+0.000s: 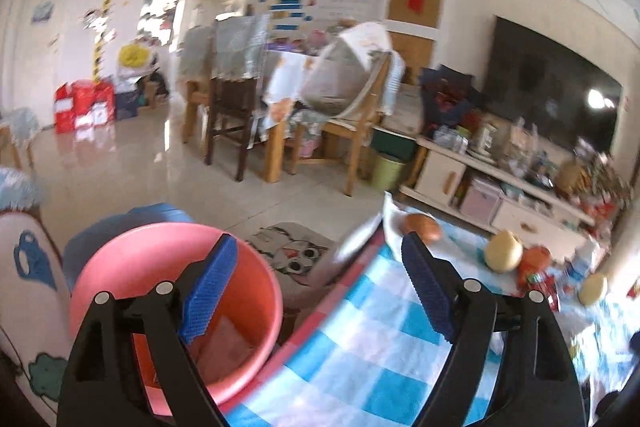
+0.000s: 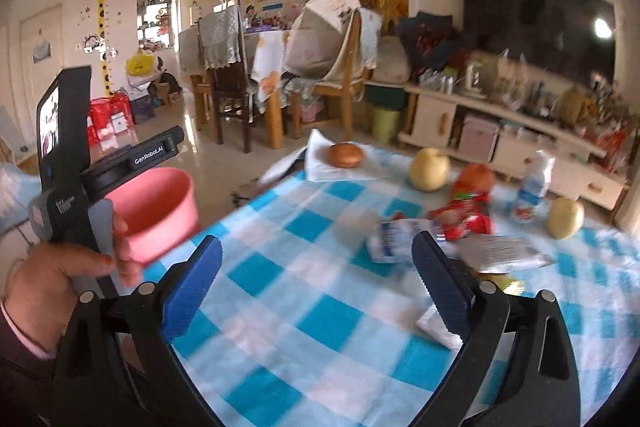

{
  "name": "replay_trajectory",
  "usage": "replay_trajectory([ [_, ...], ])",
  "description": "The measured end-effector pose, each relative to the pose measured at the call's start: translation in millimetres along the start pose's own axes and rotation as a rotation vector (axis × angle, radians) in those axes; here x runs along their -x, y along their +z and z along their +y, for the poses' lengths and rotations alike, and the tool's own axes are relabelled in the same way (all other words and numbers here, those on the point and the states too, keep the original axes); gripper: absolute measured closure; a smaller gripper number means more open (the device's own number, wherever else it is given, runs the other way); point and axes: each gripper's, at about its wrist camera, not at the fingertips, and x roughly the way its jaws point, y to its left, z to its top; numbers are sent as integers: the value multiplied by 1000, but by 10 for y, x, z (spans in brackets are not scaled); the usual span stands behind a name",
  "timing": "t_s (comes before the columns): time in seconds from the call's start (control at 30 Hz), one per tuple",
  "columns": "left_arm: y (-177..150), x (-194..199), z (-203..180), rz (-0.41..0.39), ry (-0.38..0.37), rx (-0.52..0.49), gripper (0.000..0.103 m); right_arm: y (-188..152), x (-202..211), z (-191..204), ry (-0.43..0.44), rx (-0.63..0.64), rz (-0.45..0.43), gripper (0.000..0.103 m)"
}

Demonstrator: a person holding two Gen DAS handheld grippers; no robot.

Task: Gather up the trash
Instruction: 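Move both open tools back over the table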

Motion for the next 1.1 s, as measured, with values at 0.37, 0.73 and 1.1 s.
replay_trajectory([
  [0.37,-305,239,-763,37,-102,-225,18,-285,276,-458,-56,-39,0,4],
  [0.73,-526,353,-1218,97,-187,-322,18,-458,429,-744,-77,-64,26,4],
  [1.1,-831,360,-1679,198,-308,-390,18,-588,550,-1375,-117,-172,47,4],
])
